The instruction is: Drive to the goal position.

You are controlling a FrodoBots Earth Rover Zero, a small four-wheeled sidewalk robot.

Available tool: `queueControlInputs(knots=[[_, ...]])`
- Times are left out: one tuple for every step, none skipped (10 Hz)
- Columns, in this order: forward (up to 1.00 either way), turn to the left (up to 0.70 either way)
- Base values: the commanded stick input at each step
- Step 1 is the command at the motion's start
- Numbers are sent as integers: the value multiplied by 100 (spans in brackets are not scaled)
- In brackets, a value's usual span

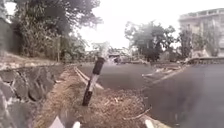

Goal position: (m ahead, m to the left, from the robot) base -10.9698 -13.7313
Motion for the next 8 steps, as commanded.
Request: queueControlInputs(knots=[[0, -50], [0, -50], [0, -50], [0, -50], [0, -50], [0, -50], [0, -50], [0, -50]])
